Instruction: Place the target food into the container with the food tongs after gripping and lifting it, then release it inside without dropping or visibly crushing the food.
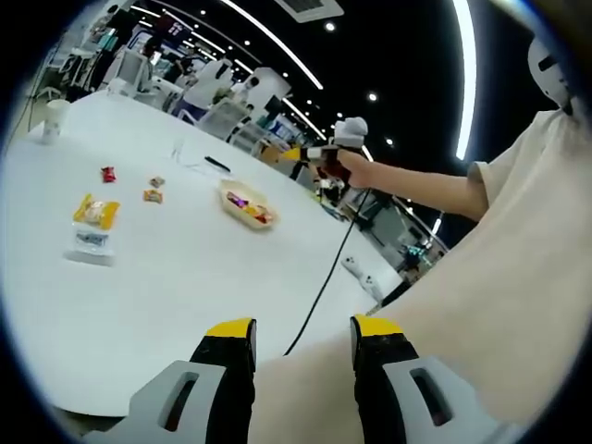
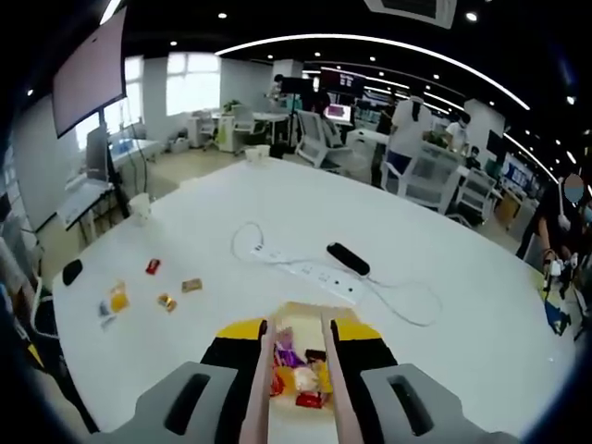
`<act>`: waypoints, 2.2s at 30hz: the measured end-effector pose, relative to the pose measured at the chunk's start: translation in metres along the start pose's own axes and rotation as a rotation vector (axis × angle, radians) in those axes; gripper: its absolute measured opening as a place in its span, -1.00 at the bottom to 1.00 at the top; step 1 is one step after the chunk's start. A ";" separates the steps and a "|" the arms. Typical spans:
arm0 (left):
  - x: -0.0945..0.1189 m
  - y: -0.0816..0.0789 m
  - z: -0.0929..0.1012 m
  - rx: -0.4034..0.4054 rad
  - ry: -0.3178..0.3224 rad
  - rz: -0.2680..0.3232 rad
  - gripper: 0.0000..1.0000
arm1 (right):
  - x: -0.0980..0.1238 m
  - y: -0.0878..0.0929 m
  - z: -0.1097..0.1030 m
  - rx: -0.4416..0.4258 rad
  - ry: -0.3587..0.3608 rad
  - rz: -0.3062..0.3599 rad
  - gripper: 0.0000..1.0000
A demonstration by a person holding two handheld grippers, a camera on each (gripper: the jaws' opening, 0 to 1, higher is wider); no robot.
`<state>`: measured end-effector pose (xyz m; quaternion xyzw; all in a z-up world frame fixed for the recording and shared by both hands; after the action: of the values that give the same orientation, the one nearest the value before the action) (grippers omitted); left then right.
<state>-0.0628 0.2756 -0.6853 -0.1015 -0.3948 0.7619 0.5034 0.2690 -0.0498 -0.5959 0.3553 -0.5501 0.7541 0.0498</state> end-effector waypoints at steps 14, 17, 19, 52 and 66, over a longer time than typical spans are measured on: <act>0.014 0.001 -0.007 0.010 -0.016 0.019 -0.21 | -0.023 -0.004 -0.037 0.035 -0.065 -0.025 -0.46; 0.018 0.004 -0.008 0.015 -0.020 0.024 -0.21 | -0.026 -0.005 -0.046 0.040 -0.082 -0.027 -0.46; 0.020 0.006 -0.009 0.018 -0.023 0.026 -0.21 | -0.028 -0.005 -0.051 0.040 -0.091 -0.029 -0.46; 0.057 0.011 -0.028 0.047 -0.044 0.056 -0.20 | -0.062 -0.011 -0.171 0.195 -0.314 -0.080 -0.43; 0.072 0.017 -0.037 0.067 -0.058 0.080 -0.20 | -0.077 -0.017 -0.227 0.302 -0.423 -0.095 -0.42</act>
<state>-0.0880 0.3525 -0.7041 -0.0784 -0.3791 0.7968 0.4641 0.2249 0.1781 -0.6600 0.5337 -0.4125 0.7334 -0.0846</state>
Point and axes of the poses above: the point that each gripper's makers call its tool centre point, and the gripper's own axes: x roughly backward along the fingers, z roughly to its right, y roughly out of its underside, the point moved 10 cm from there along x, roughly backward along the fingers, and after that the axes turned 4 degrees about y, right-handed, at the moved point
